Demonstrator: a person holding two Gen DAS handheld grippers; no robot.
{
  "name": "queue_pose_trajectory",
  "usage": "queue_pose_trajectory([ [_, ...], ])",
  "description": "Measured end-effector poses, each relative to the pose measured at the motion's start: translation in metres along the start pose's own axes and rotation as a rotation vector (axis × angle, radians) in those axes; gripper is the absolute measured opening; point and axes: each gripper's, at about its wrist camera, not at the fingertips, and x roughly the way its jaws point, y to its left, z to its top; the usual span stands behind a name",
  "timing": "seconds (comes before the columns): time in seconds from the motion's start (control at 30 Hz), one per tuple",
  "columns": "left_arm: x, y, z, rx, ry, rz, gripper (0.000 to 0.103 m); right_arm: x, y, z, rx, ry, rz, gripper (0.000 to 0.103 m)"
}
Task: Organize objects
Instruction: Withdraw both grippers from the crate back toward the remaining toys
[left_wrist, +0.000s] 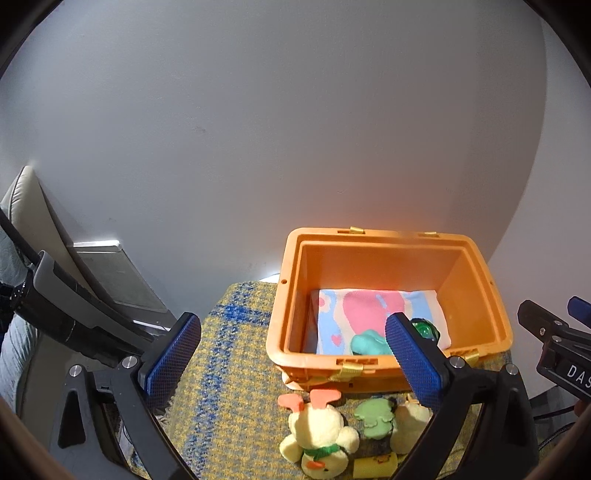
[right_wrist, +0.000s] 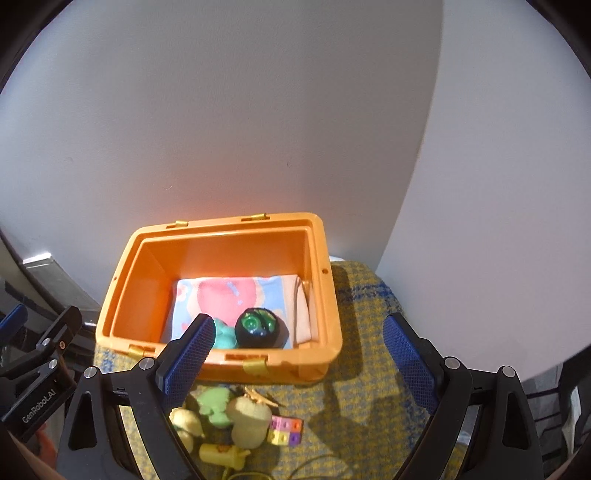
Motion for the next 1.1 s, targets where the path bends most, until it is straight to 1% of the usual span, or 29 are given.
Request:
queue_pose_trajectory([
  [0.4, -0.019, 0.005, -0.034, 0.021, 0.016, -0.008, 0.102, -0.013, 0.000, -0.039, 0.004, 0.029, 0.008, 0.092],
  [0.5, -0.022, 0.003, -0.045, 0.045, 0.011, -0.014, 0.102, -0.014, -0.002, -0.050, 0.002, 0.036, 0.005, 0.092],
  [0.7, -0.021, -0.003, -0.064, 0.068, 0.018, -0.023, 0.102, -0.010, -0.006, -0.072, 0.011, 0.060, 0.002, 0.092],
  [0.83, -0.020, -0.003, -0.075, 0.069, 0.016, -0.046, 0.102, -0.008, -0.009, -0.085, 0.017, 0.075, 0.000, 0.092],
  [1.1, -0.004, -0.006, -0.098, 0.089, 0.056, -0.070, 0.102, 0.003, -0.009, -0.105, 0.014, 0.103, -0.012, 0.092],
])
